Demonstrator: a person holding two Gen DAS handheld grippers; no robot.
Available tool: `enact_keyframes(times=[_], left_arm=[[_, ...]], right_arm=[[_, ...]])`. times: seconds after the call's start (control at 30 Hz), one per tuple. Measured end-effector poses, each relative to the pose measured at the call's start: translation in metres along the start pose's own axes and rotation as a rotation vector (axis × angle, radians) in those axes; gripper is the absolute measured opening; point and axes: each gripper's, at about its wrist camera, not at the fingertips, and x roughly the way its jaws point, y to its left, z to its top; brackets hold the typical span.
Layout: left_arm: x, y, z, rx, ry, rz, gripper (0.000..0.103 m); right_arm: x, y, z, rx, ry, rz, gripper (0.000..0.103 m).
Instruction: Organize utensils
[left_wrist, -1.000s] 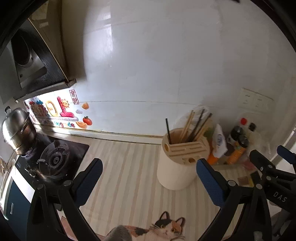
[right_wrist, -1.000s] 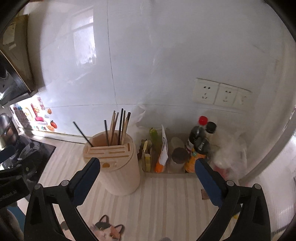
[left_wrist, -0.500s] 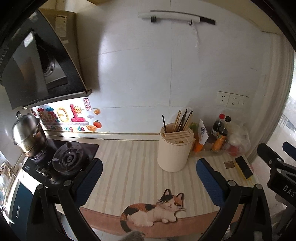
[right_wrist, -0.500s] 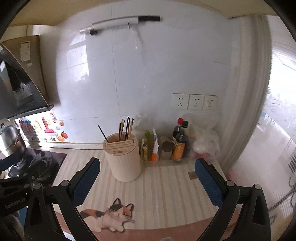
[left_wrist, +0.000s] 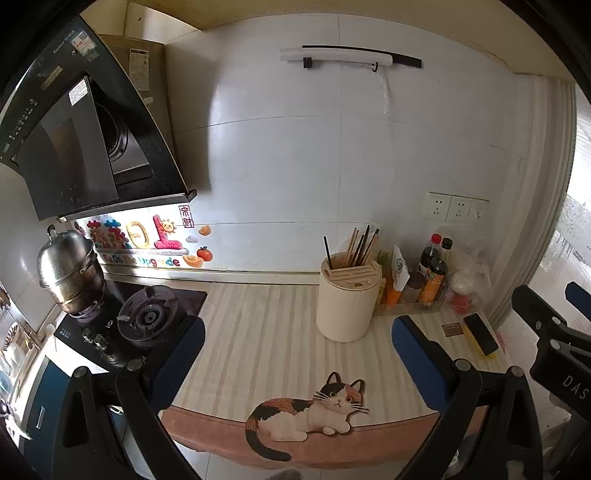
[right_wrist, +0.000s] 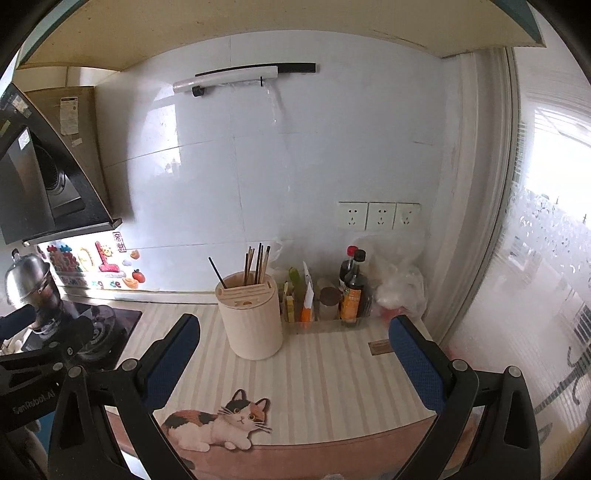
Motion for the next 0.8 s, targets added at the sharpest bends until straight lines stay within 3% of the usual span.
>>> enact_keyframes(times=[0.8], left_arm=[[-0.0010, -0.0002, -0.0022, -0.011, -0.002, 0.036, 0.103]], right_arm=[[0.0076, 0.0020, 0.0034, -0.036, -0.010, 0.011, 0.103]])
